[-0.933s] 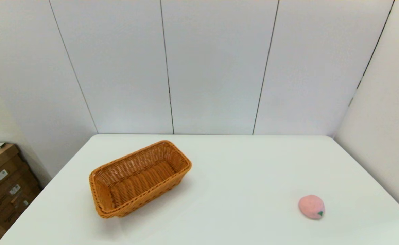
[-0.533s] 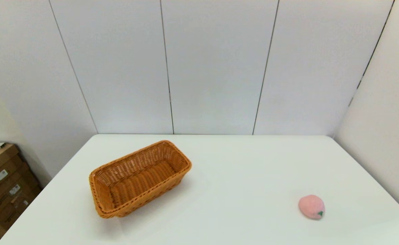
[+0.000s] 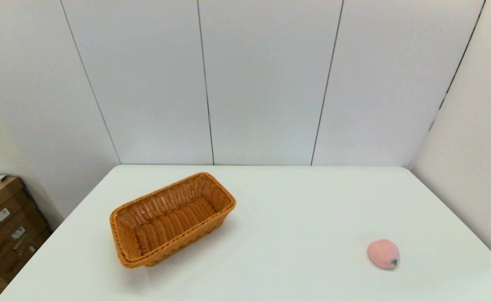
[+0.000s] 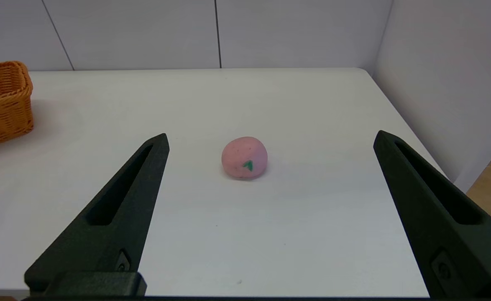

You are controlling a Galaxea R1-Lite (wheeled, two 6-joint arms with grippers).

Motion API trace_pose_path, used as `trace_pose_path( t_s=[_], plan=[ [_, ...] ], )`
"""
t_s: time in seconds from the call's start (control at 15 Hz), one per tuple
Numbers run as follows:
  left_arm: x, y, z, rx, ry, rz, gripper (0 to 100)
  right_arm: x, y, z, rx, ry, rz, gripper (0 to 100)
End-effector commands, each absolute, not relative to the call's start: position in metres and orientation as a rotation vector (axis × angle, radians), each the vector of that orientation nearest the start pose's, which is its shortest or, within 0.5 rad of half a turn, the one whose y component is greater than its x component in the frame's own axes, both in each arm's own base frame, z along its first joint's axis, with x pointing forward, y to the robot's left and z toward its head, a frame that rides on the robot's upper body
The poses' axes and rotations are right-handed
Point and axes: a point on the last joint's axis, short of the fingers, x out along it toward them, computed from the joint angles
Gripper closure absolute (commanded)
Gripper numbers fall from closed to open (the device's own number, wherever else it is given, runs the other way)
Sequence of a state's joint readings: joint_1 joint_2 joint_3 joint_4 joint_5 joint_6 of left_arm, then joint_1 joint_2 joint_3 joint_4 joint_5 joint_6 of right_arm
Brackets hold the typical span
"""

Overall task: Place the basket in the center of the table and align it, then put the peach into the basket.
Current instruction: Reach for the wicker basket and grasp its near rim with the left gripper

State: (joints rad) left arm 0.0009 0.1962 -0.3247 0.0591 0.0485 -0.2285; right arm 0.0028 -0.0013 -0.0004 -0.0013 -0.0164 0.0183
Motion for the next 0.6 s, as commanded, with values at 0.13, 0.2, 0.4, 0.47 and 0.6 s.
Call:
trace_pose_path(
  t_s=[0.13,0.2,0.4,0.47,0.6],
  plan=[
    [0.195,0.001,0.183,-0.628,0.699,0.295,0,-0.023,0.000,0.076,0.018,-0.003,-0.014,0],
    [0.237,0.001,0.156,-0.671,0.824,0.370,0,-0.023,0.000,0.076,0.018,-0.003,-0.014,0],
    [0.280,-0.007,0.110,-0.669,1.023,0.443,0,-0.023,0.000,0.076,0.018,-0.005,-0.014,0],
    [0.289,-0.010,0.101,-0.680,1.051,0.452,0,-0.023,0.000,0.076,0.018,-0.003,-0.014,0],
    [0.305,-0.013,0.083,-0.675,1.099,0.463,0,-0.023,0.000,0.076,0.018,-0.003,-0.014,0]
  ],
)
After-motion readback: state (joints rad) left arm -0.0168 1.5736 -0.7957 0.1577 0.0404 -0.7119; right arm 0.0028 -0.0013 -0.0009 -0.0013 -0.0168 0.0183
